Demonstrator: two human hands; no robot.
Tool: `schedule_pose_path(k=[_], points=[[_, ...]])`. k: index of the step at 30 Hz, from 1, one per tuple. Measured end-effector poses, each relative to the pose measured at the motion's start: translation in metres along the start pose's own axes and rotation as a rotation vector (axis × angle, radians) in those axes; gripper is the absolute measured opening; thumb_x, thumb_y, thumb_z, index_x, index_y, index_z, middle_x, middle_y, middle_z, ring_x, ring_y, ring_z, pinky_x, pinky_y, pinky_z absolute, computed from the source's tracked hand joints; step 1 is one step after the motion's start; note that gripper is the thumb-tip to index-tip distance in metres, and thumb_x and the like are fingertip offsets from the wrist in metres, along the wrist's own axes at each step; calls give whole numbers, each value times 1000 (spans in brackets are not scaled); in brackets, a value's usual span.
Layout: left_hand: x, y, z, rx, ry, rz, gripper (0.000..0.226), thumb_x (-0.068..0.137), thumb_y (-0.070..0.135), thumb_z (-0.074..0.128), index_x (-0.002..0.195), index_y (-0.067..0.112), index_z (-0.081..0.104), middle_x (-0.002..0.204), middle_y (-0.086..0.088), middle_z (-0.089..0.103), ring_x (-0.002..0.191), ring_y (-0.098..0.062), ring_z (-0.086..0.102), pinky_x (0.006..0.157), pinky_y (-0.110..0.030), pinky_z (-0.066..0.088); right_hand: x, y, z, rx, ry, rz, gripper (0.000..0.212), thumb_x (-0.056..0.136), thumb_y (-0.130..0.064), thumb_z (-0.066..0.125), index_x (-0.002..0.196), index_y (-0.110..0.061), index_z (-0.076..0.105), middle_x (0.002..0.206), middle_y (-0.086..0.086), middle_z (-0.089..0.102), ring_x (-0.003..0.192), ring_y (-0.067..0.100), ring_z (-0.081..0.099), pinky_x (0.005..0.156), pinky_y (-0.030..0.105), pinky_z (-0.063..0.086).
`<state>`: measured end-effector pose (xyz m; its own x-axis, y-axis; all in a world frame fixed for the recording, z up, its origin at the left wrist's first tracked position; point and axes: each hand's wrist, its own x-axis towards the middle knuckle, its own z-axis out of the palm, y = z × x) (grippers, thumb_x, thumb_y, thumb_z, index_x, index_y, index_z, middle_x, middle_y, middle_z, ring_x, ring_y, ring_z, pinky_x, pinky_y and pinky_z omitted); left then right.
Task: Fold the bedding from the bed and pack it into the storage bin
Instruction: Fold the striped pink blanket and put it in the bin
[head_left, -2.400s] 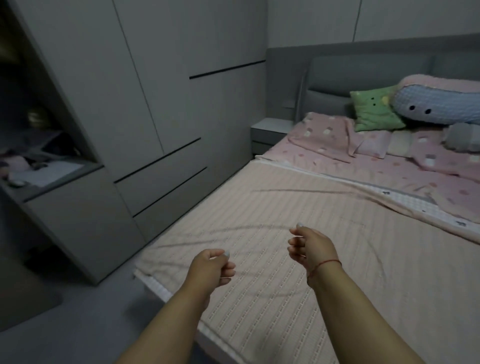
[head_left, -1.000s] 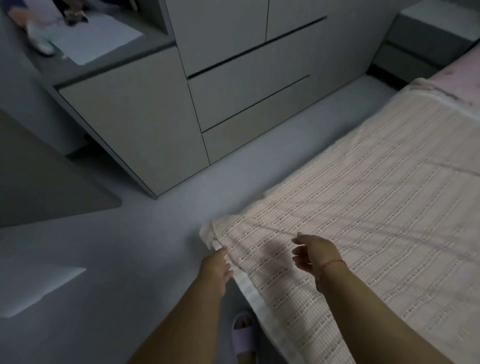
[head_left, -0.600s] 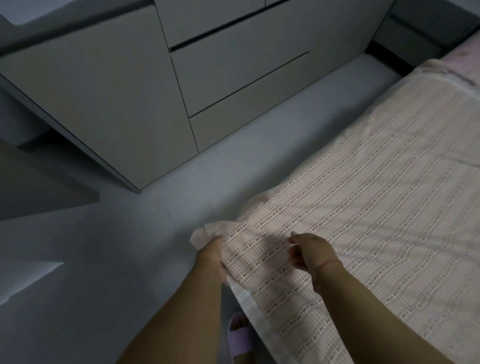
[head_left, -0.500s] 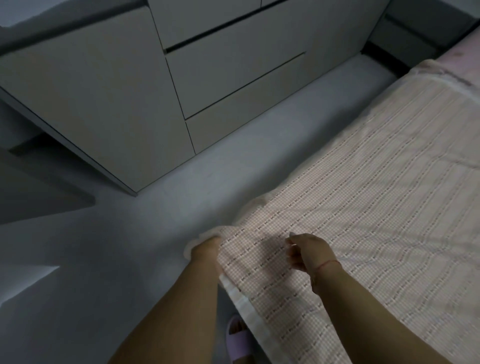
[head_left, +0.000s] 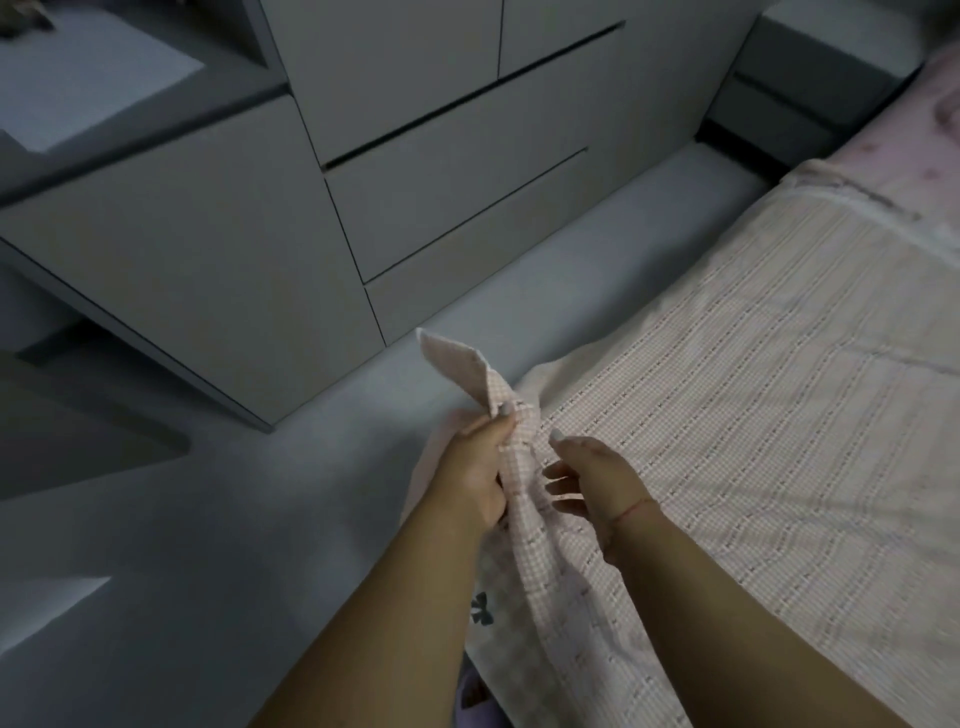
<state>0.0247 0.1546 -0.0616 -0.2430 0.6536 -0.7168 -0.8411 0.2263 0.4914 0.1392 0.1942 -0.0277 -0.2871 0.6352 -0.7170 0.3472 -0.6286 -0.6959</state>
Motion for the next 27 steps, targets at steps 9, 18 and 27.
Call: schedule_pose_path(k=[9, 18, 27], points=[[-25, 33, 24, 62, 20, -6, 14, 93, 1, 46, 85, -3, 57, 65, -14, 64, 68, -24, 62, 69, -37, 56, -19, -7, 15, -68, -56, -267, 17, 80, 4, 67, 88, -11, 63, 64, 2, 58, 57, 13, 52, 52, 20, 45], [13, 78, 4, 469, 335, -10, 42, 93, 4, 51, 133, -8, 48, 119, -23, 61, 107, -35, 60, 87, -37, 47, -39, -8, -1, -470, -417, -362, 17, 79, -3, 71, 83, 12, 64, 68, 6, 52, 59, 7, 47, 57, 18, 43], [-69, 80, 105, 108, -185, 158, 56, 88, 55, 52, 111, 6, 66, 114, -22, 67, 105, -36, 65, 94, -51, 49, -59, -63, -56, -202, -98, -293, 11, 89, -1, 56, 92, -10, 63, 70, 4, 57, 56, 13, 51, 55, 20, 46]])
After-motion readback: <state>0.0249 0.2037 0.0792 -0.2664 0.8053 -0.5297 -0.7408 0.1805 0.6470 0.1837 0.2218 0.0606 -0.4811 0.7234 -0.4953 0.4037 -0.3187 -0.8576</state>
